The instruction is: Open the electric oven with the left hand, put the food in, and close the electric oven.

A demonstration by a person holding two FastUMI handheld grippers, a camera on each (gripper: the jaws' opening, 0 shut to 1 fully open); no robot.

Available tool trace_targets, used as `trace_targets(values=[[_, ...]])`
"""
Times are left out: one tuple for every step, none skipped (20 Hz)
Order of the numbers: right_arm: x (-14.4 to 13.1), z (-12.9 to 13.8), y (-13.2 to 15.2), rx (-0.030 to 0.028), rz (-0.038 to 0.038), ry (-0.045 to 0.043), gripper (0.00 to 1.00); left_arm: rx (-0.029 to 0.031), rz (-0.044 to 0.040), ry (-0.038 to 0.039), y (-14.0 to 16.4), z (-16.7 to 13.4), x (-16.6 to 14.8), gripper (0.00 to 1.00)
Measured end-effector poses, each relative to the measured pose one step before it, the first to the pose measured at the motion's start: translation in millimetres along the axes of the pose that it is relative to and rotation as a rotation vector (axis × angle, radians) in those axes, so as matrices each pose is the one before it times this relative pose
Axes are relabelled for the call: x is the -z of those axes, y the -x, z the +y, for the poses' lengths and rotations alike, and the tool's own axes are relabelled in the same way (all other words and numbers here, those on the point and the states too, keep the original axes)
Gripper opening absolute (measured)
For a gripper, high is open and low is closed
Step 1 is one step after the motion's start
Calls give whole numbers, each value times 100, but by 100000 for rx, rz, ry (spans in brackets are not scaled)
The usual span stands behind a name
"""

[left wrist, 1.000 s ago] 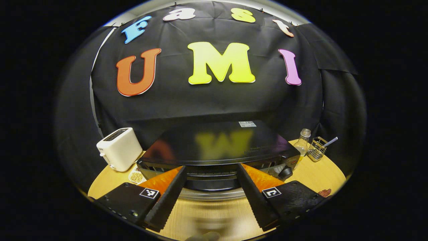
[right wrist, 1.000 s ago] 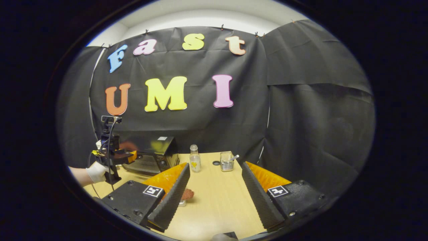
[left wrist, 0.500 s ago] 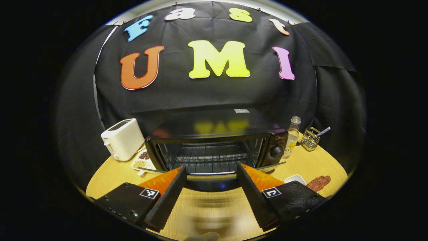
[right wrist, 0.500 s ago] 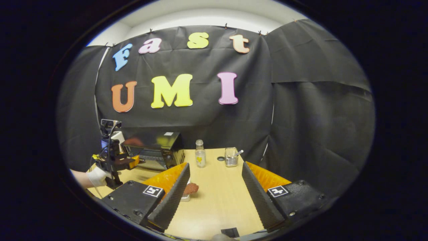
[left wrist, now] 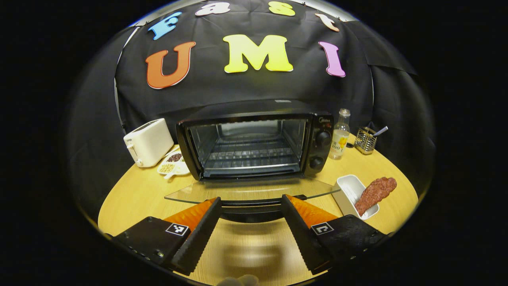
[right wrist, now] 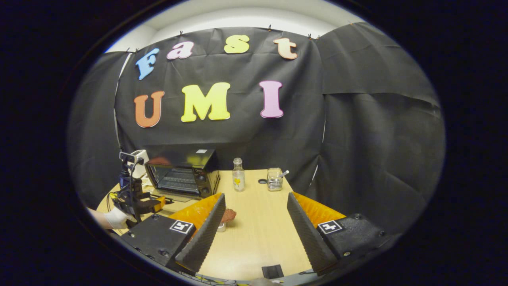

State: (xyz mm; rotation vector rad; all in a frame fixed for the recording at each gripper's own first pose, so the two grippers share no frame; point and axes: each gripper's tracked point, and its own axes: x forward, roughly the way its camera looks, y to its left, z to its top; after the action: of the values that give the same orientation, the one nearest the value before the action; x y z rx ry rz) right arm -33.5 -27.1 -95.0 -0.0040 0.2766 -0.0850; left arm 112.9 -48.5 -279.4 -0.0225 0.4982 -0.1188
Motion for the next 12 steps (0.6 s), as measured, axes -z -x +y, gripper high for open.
trace_targets(values=[[141, 28, 43, 80, 446, 467, 99, 10, 1567, 1307, 37, -72, 717, 96], [177, 60, -28, 52, 248, 391, 99, 108, 923, 975, 28, -185, 439, 96], [92, -67, 4, 208, 195, 127, 99, -253, 696, -171, -9, -120, 259, 95], [224, 52, -30, -38, 550, -61, 99, -216, 351, -1265, -102, -54, 180, 95], [208, -13, -11, 73, 542, -303, 99, -118, 979, -1500, -143, 2, 404, 94], [360, 6, -77, -14, 815, -329, 99, 46, 1089, -683, -369, 9, 512, 94], [247, -143, -92, 498, 503, -219, 99, 252, 1642, 21, -179, 47, 572, 95], [207, -84, -75, 499, 577, -111, 99, 355, 1777, 295, -235, -124, 660, 95], [128, -56, -43, 287, 675, -184, 99, 368, 2263, -80, -226, -204, 718, 95], [256, -111, -203, 249, 643, -144, 99, 94, 2319, -269, -472, -83, 755, 94], [116, -96, -89, 355, 510, -76, 99, 275, 2362, 236, -363, 81, 552, 95], [93, -48, -2, 317, 339, 2, 99, 458, 748, 1111, -199, -97, 238, 95]])
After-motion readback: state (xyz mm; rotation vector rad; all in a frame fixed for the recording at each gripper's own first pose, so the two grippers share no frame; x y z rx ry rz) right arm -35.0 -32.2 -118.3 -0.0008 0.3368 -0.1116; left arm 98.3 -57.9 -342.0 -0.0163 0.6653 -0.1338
